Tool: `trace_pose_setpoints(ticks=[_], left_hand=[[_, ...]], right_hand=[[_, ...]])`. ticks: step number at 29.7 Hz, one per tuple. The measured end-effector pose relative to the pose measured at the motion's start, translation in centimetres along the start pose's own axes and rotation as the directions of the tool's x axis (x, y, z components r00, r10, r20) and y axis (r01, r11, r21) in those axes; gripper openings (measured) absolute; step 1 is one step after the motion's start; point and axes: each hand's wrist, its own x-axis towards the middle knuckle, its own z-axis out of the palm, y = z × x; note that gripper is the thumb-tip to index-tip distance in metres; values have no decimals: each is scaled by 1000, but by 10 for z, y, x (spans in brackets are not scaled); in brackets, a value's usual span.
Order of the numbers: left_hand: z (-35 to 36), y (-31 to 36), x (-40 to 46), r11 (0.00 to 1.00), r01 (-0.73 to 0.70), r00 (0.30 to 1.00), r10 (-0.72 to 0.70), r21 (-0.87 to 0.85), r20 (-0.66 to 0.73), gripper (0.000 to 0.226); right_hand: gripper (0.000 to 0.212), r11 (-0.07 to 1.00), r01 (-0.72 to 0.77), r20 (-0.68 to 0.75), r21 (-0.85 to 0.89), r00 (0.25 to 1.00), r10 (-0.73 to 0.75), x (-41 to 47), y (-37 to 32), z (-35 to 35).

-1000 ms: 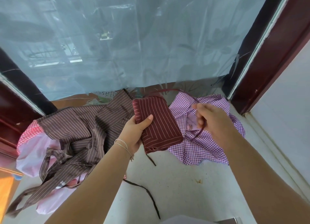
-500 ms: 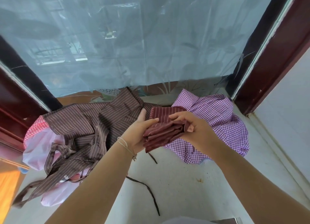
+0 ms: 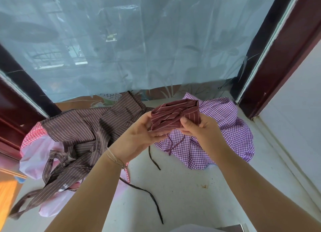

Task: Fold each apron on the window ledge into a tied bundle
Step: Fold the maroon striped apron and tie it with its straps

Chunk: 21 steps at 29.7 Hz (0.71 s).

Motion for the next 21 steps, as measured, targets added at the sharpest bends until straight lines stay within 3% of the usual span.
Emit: trace_pose_setpoints(ticks=[2,4,5,7,10,13,15,18,19,21], left_hand=[[10,0,3,920,-103,987,140,378,-72,77],[20,1,6,854,-184,935,305,486,-182,51],[25,3,6,858,-221,898,364,464,-246,37],[28,0,5,910,-279,827,391,308,-404,31],[35,-2,12,937,-304,689,342,174,-639,34],[45,5,18,942,-300,601,311,153,-736,40],[44,9,15,945,-251,616,323,209,-719,47],[37,6,5,868,-224,778,433,443,-455,23],[35,4,2,833,-238,816,451,499,-363,30],[32,0,-1,781,-249,824,482,573,-299,55]], right_hand=[[50,996,32,-1,-82,999,-32,0,-1,0],[39,992,65,1,-110,998,-65,-2,-2,1],[29,988,97,13,-122,995,-97,-5,-4,2],[20,963,200,27,-182,980,-199,-9,-4,7],[37,912,326,1,-248,942,-336,-11,3,21],[40,921,332,-86,-205,931,-355,-10,0,33],[26,946,301,-138,-123,939,-316,-9,-7,38],[18,971,237,-276,40,936,-218,-6,-16,39],[19,971,227,-320,73,928,-193,-4,-19,37],[20,968,236,-361,84,913,-191,-3,-21,37]])
